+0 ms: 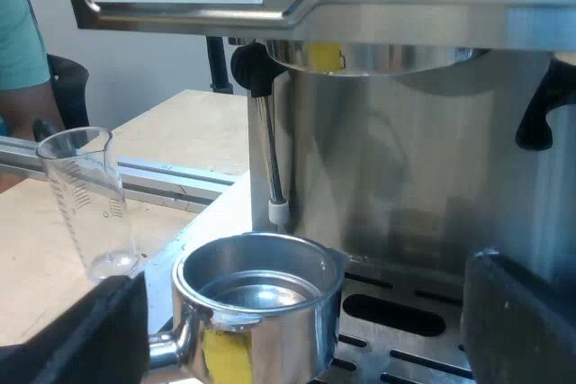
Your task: Put the handle in the coffee machine
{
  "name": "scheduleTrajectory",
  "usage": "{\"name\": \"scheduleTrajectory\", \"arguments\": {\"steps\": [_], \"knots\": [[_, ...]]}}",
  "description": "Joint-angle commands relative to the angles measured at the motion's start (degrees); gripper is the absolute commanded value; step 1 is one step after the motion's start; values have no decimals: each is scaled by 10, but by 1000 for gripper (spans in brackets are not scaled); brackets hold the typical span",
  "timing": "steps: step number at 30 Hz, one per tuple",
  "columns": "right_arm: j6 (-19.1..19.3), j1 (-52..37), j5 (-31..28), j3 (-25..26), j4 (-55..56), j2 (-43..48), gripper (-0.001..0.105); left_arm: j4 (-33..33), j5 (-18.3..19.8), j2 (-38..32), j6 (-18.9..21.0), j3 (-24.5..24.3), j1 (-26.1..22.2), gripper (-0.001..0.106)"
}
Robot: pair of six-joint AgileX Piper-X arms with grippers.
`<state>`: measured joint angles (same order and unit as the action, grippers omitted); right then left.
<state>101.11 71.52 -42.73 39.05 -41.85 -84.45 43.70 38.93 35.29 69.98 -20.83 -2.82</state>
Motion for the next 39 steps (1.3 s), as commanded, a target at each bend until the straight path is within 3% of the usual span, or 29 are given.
{"name": "scheduleTrajectory", "arguments": {"steps": [1, 6, 18, 23, 27, 39], "knots": [[4, 1, -3, 1, -8, -1, 72, -12, 38, -8, -6, -11, -1, 0], [4, 1, -3, 1, -8, -1, 72, -11, 38, -8, -32, -11, -1, 0], [4, 1, -3, 1, -8, -1, 72, -29, 52, 8, -49, -11, -1, 1], [4, 1, -3, 1, -8, -1, 72, -39, 82, 38, -58, -22, -16, 1], [4, 1, -3, 1, -8, -1, 72, -38, 99, 70, -89, -46, -49, 1], [4, 1, -3, 1, -8, -1, 72, -32, 121, 157, -155, -85, -49, 1]]}}
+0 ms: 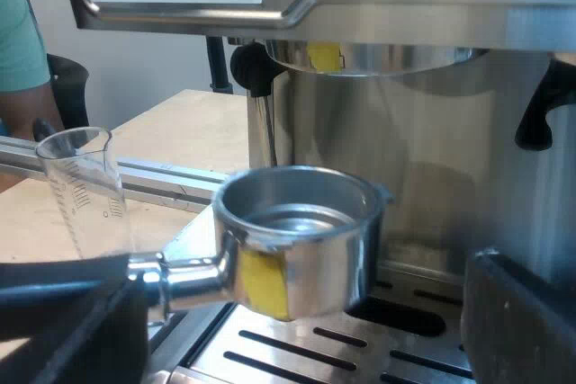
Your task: Put the handle in the coffee machine
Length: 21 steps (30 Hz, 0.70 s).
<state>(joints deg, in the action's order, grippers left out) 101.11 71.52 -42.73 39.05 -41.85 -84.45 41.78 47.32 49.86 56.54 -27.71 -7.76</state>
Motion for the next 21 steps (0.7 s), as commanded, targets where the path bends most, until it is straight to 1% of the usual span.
{"name": "scheduleTrajectory", "arguments": {"steps": [1, 3, 5, 6, 10, 11, 13, 19, 21], "knots": [[4, 1, -3, 1, -8, -1, 72, -13, 39, 17, -26, -20, 0, 1], [4, 1, -3, 1, -8, -1, 72, -13, 40, 37, -38, -27, 0, 1], [4, 1, -3, 1, -8, -1, 72, -13, 44, 55, -62, -35, 0, 1], [4, 1, -3, 1, -8, -1, 72, -13, 45, 58, -66, -36, -1, 1], [4, 1, -3, 1, -8, -1, 72, -16, 61, 79, -86, -45, -15, 1], [4, 1, -3, 1, -8, -1, 72, -19, 74, 88, -98, -49, -26, 1], [4, 1, -3, 1, -8, -1, 72, -19, 79, 96, -106, -54, -33, 1], [4, 1, -3, 1, -8, -1, 72, -48, 101, 127, -106, -62, -36, 1], [4, 1, -3, 1, -8, -1, 72, -54, 101, 134, -105, -62, -36, 1]]}}
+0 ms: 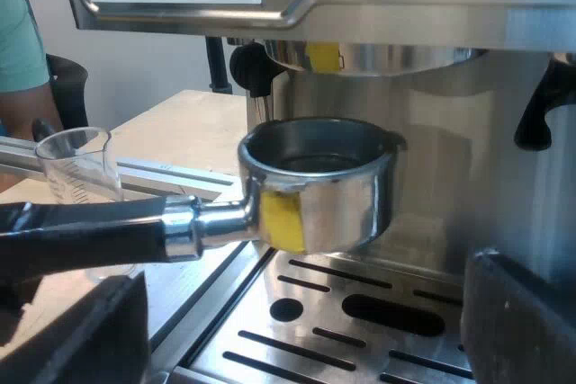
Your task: Put the handle in the coffee machine
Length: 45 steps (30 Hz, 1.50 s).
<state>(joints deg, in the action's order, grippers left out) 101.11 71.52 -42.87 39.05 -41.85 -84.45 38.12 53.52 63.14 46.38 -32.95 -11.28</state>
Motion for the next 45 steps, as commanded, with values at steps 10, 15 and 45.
{"name": "scheduleTrajectory", "arguments": {"steps": [10, 15, 45], "knots": [[4, 1, -2, 1, -8, -1, 72, -36, 53, 45, -2, -34, -1, 1], [4, 1, -2, 1, -8, -1, 72, -17, 65, 76, -18, -62, 1, 1], [4, 1, -2, 1, -8, -1, 72, 144, 60, 180, -208, -177, 1, 1]]}}
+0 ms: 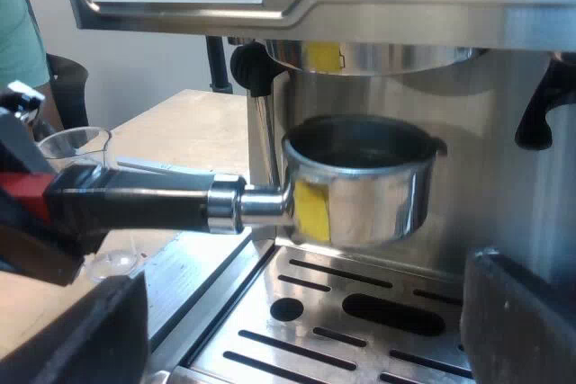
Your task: Put the handle in the coffee machine
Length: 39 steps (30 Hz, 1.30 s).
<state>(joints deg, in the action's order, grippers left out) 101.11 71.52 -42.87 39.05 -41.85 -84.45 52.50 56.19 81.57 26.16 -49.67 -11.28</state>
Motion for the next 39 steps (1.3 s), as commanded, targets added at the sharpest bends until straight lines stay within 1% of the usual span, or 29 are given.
{"name": "scheduleTrajectory", "arguments": {"steps": [1, 4, 7, 12, 16, 22, 27, 32, 39], "knots": [[4, 1, -2, 1, -8, -1, 72, -1, 34, -4, -3, -12, 1, 1], [4, 1, -2, 1, -8, -1, 72, -12, 34, -4, 21, -13, 1, 1], [4, 1, -2, 1, -8, -1, 72, -20, 34, -4, 25, -13, 1, 1], [4, 1, -2, 1, -8, -1, 72, -41, 34, -4, 54, -13, 1, 1], [4, 1, -2, 1, -8, -1, 72, -42, 47, -4, 60, -13, 1, 1], [4, 1, -2, 1, -8, -1, 72, -39, 55, -4, 68, -13, 1, 1], [4, 1, -2, 1, -8, -1, 72, -26, 55, -4, 71, -24, 3, 1], [4, 1, -2, 1, -8, -1, 72, -4, 45, -4, 71, -42, 9, 1], [4, 1, -2, 1, -8, -1, 72, -2, 42, -4, 71, -44, 11, 1]]}}
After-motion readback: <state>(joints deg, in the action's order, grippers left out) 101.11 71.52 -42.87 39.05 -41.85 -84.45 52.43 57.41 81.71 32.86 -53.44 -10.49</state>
